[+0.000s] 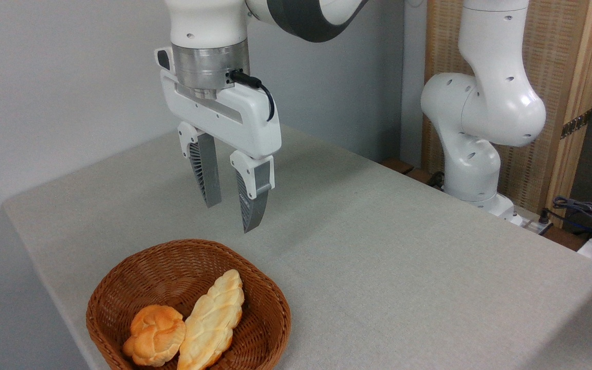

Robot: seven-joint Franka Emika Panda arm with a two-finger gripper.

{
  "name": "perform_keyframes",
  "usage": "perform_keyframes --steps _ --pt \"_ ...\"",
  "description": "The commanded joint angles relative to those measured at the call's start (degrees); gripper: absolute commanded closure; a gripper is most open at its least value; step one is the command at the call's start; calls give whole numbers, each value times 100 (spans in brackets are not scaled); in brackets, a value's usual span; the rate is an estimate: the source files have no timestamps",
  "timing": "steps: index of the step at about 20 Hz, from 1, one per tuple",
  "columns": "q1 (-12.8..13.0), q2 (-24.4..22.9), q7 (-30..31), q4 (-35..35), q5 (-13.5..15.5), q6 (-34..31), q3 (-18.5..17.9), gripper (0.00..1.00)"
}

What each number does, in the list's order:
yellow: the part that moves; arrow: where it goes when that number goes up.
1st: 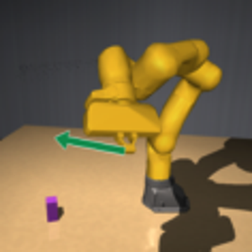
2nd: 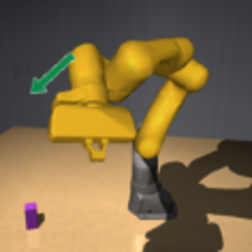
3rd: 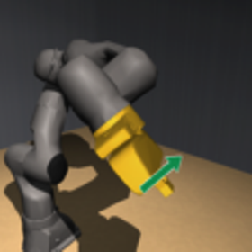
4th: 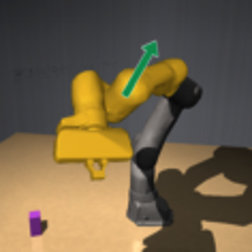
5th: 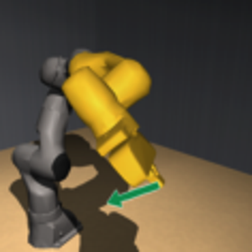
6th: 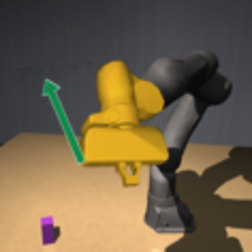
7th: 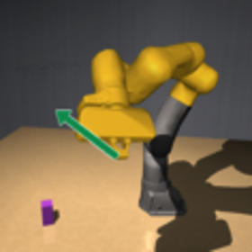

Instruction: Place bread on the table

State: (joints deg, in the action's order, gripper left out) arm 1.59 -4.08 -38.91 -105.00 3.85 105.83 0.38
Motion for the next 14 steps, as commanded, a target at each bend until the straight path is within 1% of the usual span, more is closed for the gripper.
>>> perform_keyframes --steps 1,8,10,14 --pt "17 -49 121 50 -16 -124 -21 0" --pt "-1 -84 112 41 2 -116 -21 0" --pt "-1 -84 86 41 -7 7 -21 0" --pt "-18 -14 85 6 -7 551 -29 0"
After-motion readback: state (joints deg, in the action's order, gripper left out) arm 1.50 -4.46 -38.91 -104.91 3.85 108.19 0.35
